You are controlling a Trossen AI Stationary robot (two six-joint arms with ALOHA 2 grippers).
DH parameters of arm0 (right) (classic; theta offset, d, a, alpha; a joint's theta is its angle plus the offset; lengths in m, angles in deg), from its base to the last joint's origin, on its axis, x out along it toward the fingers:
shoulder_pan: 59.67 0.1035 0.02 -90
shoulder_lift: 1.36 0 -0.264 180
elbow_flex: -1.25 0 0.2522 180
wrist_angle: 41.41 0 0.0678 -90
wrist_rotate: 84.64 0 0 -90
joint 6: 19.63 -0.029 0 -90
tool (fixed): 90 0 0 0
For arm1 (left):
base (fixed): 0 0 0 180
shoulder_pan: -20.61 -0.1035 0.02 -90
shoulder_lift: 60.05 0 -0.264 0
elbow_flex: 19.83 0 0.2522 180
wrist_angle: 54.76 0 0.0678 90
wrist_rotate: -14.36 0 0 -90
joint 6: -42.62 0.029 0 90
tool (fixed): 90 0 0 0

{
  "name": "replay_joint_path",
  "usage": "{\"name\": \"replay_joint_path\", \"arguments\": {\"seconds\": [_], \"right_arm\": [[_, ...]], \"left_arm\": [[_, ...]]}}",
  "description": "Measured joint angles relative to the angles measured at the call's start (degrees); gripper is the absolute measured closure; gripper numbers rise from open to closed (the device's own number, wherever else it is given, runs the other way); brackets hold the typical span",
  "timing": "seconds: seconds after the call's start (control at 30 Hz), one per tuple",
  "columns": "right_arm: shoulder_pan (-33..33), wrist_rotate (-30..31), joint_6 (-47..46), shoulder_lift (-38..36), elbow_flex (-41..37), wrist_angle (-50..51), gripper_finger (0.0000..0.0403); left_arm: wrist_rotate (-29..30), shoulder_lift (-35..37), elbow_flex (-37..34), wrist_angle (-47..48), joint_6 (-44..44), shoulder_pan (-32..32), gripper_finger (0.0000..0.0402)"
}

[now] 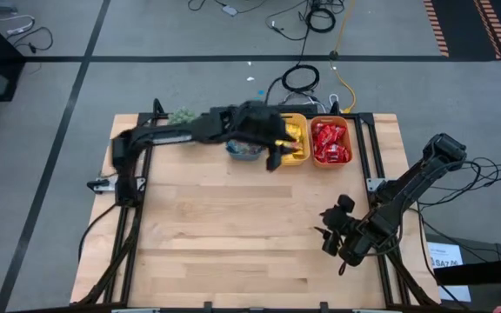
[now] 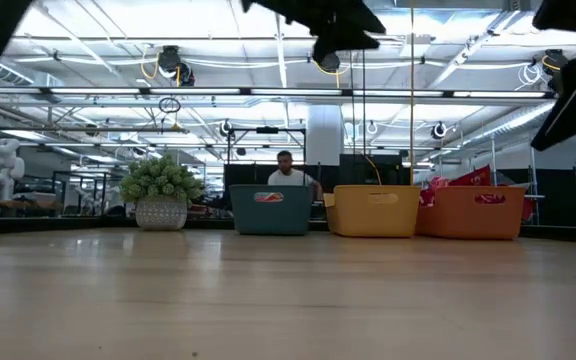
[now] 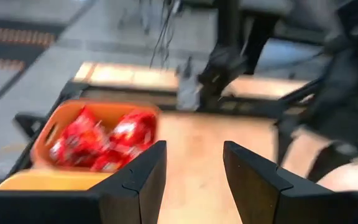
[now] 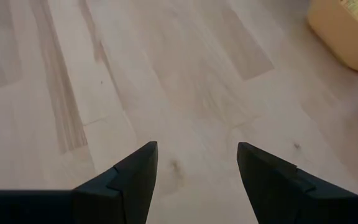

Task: Sort candy
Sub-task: Return to Home Position

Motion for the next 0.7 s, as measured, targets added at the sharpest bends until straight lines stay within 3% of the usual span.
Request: {"name": "replay_joint_path", "arguments": {"seconds": [0.23, 0.33, 0.53, 0.7], "right_arm": [[-1.23, -0.52, 7.1, -2.68, -5.26, -10.02, 0.019], [-3.96, -1.06, 13.44, -5.7, -9.08, -15.91, 0.019], [-12.07, -2.5, 27.85, -18.17, -21.82, -31.65, 0.019], [-24.69, -15.87, 41.76, -31.19, -31.12, -43.35, 0.019]], "left_arm": [[0.53, 17.74, -39.35, -36.8, -5.09, 1.99, 0.0233], [0.57, 24.72, -52.77, -47.17, -7.92, 2.58, 0.0233], [0.3, 36.63, -69.53, -48.55, -15.46, 2.79, 0.0233], [0.24, 42.71, -75.2, -49.38, -17.11, 3.67, 0.0233]]}}
